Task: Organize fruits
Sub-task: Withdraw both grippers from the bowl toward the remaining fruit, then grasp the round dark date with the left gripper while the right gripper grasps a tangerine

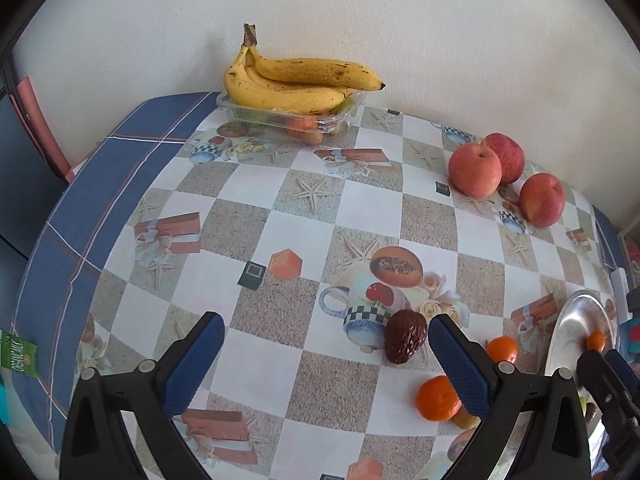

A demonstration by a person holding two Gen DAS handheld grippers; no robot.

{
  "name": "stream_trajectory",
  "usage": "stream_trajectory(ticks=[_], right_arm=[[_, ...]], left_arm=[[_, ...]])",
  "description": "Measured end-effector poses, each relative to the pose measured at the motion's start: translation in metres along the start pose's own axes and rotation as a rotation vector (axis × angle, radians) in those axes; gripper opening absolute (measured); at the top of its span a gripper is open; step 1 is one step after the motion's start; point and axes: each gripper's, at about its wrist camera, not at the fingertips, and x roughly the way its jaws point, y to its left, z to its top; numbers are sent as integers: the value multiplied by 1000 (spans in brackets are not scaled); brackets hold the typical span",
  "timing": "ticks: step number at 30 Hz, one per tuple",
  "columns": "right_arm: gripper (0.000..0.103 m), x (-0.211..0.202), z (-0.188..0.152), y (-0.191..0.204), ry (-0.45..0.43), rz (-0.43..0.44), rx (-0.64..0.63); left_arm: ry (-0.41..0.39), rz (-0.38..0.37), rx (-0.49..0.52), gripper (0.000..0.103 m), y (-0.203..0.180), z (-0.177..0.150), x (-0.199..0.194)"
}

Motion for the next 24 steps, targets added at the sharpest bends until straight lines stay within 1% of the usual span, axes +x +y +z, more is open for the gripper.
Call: stream_trajectory(ticks=[3,5,6,7,9,11,13,14,15,16,20,22,24], right_arm=[[94,4,4,10,-1,12,-18],[91,8,6,15,2,18,-31],[83,11,6,17,5,22,-35],[78,13,7,19,10,25,-38],[77,21,7,21,24,27,-44],[72,27,7,23,30,20,-50],[65,33,8,23,43,25,-51],[63,35,8,22,48,28,-49],[58,38,9,21,54,31,-46],[55,40,9,21,59,33,-45],[50,55,5,20,97,39,-48],[46,64,1,20,125,39,-53],[45,73,-4,20,150,34,-58]], left_arm=[[-44,-36,-7,103,-2,3,1],[-43,-49,-3,103,-6,5,6],[-24,-62,4,103,-8,5,10],[-8,-76,8,103,-10,5,12],[-6,-104,-10,103,-11,4,16],[1,-128,-26,103,-13,3,20],[6,-134,-22,102,-16,3,24],[2,-132,-14,101,-18,3,25],[3,-128,-3,101,-21,2,27],[11,-126,6,99,-24,2,30],[62,-143,9,87,-30,-4,48],[88,-141,17,81,-33,-7,56],[112,-146,16,78,-35,-11,63]])
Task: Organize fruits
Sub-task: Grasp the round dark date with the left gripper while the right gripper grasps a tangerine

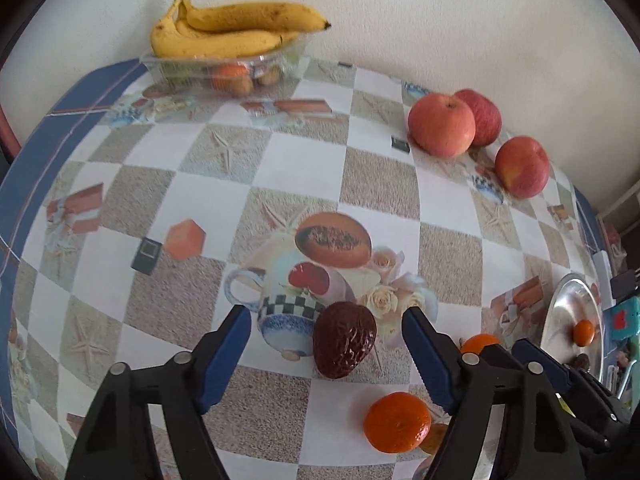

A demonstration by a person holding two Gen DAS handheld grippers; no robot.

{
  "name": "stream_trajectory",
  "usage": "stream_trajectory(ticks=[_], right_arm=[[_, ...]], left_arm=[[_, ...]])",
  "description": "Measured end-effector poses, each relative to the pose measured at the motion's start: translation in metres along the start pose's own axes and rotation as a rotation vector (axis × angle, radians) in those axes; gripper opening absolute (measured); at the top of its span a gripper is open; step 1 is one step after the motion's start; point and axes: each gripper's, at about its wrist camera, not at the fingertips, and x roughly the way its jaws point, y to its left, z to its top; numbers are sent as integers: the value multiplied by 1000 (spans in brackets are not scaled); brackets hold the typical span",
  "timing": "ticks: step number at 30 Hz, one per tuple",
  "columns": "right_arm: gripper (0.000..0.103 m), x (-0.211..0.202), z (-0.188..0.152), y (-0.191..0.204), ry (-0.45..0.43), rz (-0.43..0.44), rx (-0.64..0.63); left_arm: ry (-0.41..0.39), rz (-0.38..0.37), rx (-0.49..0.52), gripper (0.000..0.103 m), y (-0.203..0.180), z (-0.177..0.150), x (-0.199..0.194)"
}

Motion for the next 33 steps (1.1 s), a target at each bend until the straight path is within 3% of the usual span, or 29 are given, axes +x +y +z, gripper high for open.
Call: stream_trajectory(ticks=[5,8,20,33], right_arm=[[39,13,-6,-1,40,-3,-2],[35,14,-7,-2,43,-6,3],[34,-5,-8,-10,14,32,52],[34,-39,-19,-19,-2,10,80]], left_arm=[[39,-28,-10,65,-2,-4,10],[65,-46,-15,38,-3,-5,13],[45,-70,-66,38,1,-1,-12],[-15,-95,-15,38,-20,-12,-53]])
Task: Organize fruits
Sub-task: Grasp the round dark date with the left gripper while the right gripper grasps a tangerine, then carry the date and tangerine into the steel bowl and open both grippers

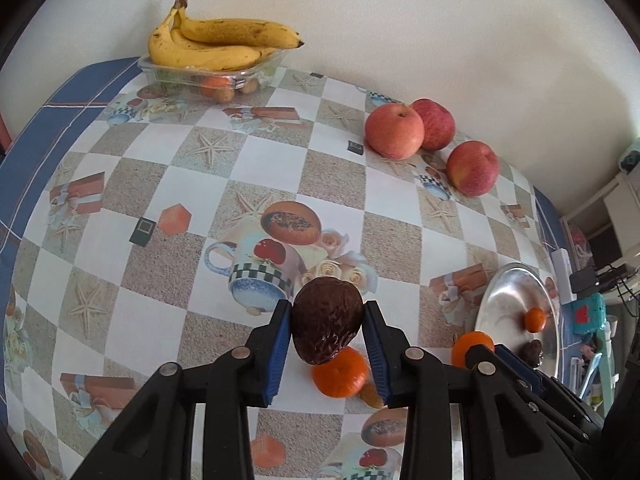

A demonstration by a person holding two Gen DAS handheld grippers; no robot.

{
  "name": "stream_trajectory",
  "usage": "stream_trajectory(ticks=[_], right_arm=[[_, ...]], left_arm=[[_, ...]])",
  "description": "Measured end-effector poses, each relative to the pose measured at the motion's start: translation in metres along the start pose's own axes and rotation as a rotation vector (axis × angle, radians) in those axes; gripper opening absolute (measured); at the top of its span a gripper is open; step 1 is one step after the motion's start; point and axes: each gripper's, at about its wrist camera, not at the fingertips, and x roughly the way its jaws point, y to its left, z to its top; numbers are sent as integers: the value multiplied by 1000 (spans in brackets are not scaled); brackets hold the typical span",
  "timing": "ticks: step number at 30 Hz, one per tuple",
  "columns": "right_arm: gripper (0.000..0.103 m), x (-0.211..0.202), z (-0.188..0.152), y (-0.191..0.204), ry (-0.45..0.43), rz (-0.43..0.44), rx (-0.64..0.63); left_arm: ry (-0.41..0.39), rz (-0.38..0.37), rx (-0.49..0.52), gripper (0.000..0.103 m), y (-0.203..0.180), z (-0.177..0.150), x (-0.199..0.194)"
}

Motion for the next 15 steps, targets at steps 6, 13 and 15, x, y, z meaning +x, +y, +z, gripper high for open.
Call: stream_trajectory(ticks=[6,13,15], right_arm=[[34,-20,-6,-4,-25,13,17],[34,-32,-10,-17,-30,-18,19],[34,-34,-8,-25,-36,-27,28]], left_arm=[[-19,2,47,38,-21,-5,-8],[-21,-3,103,38,-48,-13,-10],[-18,5,134,38,-59,-16,-8]])
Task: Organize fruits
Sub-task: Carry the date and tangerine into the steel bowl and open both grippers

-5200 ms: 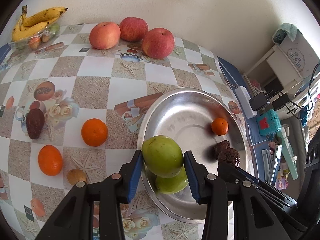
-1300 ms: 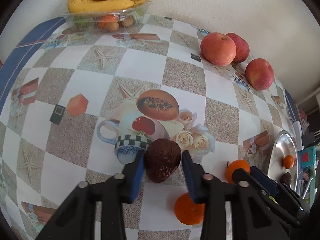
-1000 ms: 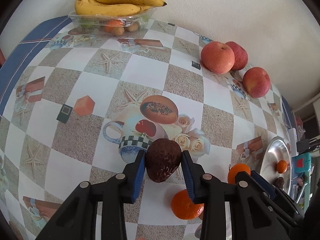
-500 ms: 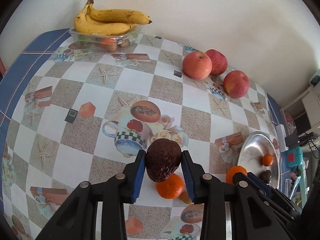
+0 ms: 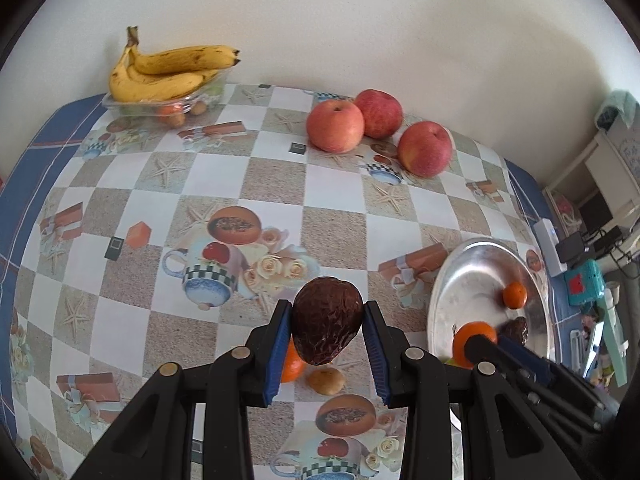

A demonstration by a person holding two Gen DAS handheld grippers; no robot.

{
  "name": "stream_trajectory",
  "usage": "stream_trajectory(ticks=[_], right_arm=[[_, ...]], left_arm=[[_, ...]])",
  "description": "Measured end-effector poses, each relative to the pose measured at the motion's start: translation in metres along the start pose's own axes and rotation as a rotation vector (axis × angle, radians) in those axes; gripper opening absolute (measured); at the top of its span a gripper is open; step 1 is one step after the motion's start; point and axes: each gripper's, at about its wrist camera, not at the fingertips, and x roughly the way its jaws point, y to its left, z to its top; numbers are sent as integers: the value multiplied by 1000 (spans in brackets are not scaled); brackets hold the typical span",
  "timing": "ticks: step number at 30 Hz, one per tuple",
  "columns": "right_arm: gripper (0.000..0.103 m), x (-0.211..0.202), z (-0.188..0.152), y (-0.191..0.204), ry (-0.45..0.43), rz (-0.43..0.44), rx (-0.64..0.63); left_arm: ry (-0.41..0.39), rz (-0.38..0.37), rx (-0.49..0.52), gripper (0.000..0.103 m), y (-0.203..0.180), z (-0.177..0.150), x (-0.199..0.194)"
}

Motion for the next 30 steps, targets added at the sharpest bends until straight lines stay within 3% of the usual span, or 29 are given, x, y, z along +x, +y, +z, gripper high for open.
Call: stream_trajectory(ticks=[7,16,22,30], right_arm=[[34,-6,6,-48,-11,-82,90],[34,-22,7,-106,-40,-103,240],[34,-23,6,-115,-45,-96,264],[34,-19,7,-115,-28,-91,263]], left_arm=[[19,-20,85,38,-38,-9,8],[38,-134,179,38,-86,-23,21],[-3,-153,240,38,-110,-28,29],[-16,-141,247,39,-111,-30,38]])
